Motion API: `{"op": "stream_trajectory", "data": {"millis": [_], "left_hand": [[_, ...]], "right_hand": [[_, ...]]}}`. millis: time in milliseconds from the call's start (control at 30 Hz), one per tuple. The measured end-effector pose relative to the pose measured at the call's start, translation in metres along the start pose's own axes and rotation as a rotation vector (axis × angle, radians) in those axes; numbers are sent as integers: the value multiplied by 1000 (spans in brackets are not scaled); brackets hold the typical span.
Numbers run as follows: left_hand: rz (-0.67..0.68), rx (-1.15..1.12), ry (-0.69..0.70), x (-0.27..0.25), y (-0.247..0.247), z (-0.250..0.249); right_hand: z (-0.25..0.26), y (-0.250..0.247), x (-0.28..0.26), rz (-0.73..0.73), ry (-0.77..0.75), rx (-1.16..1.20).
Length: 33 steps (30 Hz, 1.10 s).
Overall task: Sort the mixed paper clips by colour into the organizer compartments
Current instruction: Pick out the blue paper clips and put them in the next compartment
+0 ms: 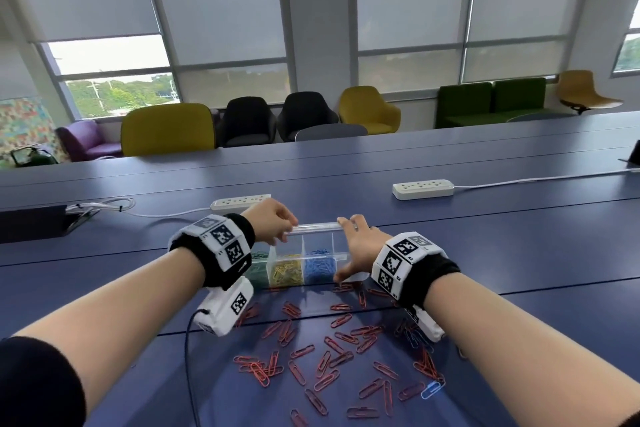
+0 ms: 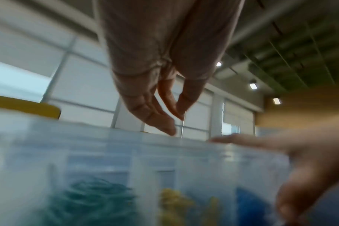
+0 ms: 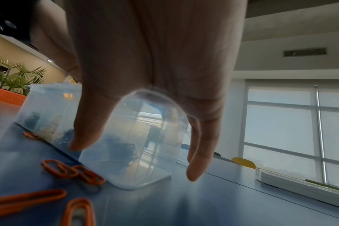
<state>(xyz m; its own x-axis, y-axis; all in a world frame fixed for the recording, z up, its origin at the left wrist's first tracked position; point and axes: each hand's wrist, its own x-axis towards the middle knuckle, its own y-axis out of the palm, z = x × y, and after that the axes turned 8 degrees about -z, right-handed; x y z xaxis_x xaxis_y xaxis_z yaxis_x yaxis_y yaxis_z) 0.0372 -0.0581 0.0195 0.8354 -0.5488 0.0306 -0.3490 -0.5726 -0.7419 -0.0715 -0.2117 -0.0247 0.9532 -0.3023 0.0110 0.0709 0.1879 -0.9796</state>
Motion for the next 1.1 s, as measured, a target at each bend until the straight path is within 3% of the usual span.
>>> {"op": "stream_trajectory", "data": {"millis": [133, 333, 633, 1100], "left_hand": [[256, 488, 115, 9, 3, 8], [353, 697, 95, 14, 12, -1], [266, 795, 89, 21, 22, 6], [187, 681, -19, 31, 33, 18]], "right_hand": [[-1, 0, 2, 10, 2, 10], [-1, 2, 2, 8, 2, 21], [-3, 4, 4, -6, 0, 34], [-3, 4, 4, -16, 6, 47]]}}
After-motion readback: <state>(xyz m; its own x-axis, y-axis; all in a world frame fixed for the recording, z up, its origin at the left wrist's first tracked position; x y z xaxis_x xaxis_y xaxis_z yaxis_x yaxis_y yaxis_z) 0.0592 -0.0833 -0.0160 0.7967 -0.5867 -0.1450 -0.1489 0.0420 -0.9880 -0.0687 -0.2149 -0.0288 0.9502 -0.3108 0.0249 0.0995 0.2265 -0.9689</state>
